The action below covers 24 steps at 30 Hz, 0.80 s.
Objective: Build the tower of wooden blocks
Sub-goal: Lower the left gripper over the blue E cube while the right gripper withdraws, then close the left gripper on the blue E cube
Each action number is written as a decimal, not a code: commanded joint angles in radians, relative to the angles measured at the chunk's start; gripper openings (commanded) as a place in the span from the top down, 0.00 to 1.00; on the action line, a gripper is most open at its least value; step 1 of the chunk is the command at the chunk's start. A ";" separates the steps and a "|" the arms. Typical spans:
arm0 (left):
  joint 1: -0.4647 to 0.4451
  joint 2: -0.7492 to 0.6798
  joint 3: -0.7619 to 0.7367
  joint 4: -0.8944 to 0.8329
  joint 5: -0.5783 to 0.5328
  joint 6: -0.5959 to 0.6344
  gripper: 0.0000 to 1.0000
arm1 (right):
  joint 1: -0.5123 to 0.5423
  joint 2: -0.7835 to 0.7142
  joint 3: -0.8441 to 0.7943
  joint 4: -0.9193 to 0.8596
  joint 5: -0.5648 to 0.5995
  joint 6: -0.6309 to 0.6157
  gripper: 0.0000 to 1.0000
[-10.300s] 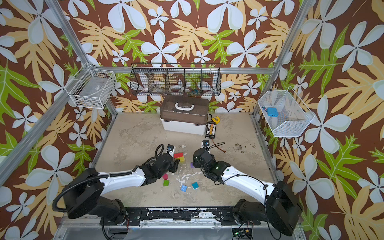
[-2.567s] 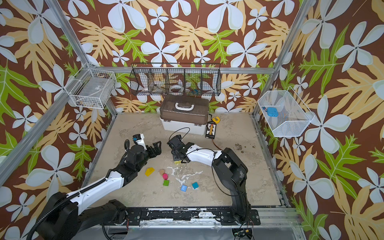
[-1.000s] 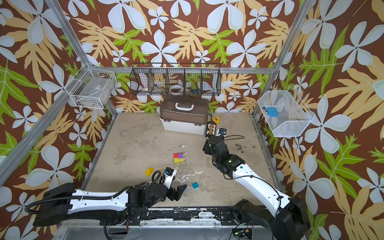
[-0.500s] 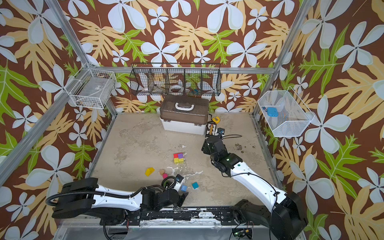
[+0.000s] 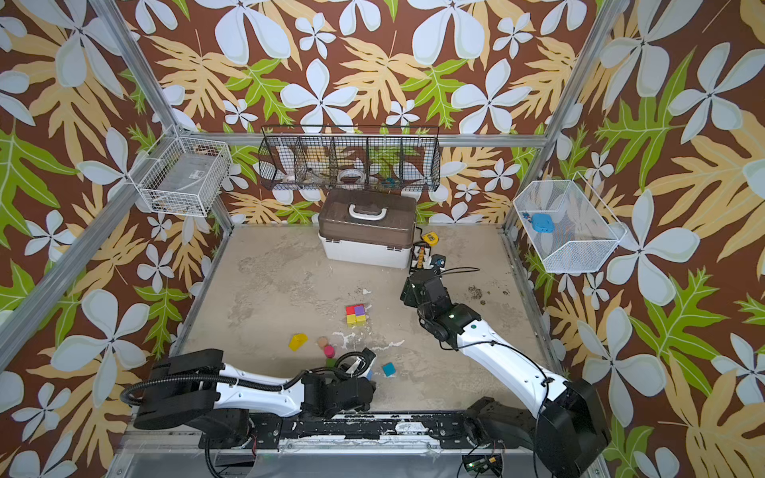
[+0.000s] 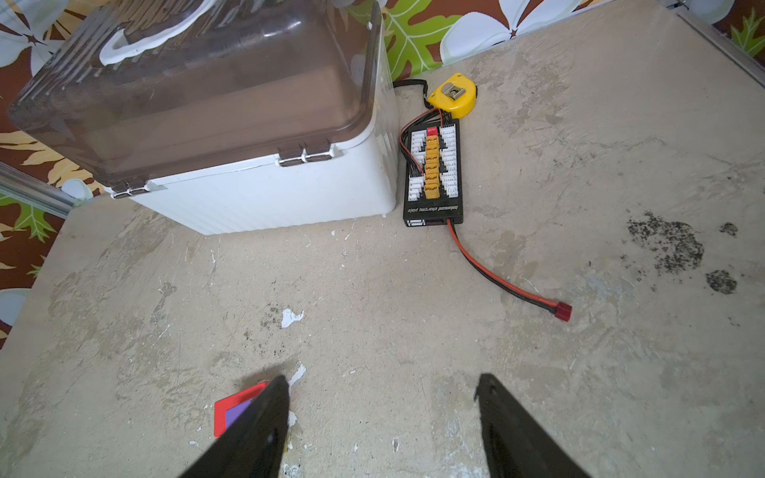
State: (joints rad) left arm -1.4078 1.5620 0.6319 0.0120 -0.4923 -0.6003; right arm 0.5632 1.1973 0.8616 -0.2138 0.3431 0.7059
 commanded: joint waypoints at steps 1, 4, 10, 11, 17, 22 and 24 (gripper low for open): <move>0.000 0.016 0.016 -0.028 -0.007 -0.018 0.33 | 0.000 0.001 0.004 0.005 0.000 0.002 0.28; 0.000 0.037 0.032 -0.029 -0.001 -0.022 0.38 | 0.000 0.001 0.005 0.004 -0.001 0.002 0.28; 0.001 0.073 0.070 -0.063 -0.002 -0.040 0.50 | 0.001 -0.001 0.006 0.002 -0.003 0.001 0.28; 0.000 0.078 0.075 -0.072 -0.004 -0.044 0.51 | 0.000 -0.002 0.005 0.003 -0.003 0.001 0.28; 0.001 0.096 0.100 -0.102 -0.020 -0.068 0.53 | 0.000 -0.003 0.005 0.002 -0.004 0.002 0.28; 0.001 0.115 0.116 -0.114 -0.025 -0.078 0.55 | 0.000 -0.002 0.006 0.002 -0.004 0.001 0.28; 0.001 0.119 0.118 -0.118 -0.031 -0.082 0.58 | 0.000 -0.002 0.007 0.002 -0.004 0.002 0.28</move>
State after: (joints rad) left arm -1.4078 1.6752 0.7471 -0.0631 -0.5053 -0.6662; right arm 0.5632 1.1961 0.8619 -0.2142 0.3393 0.7059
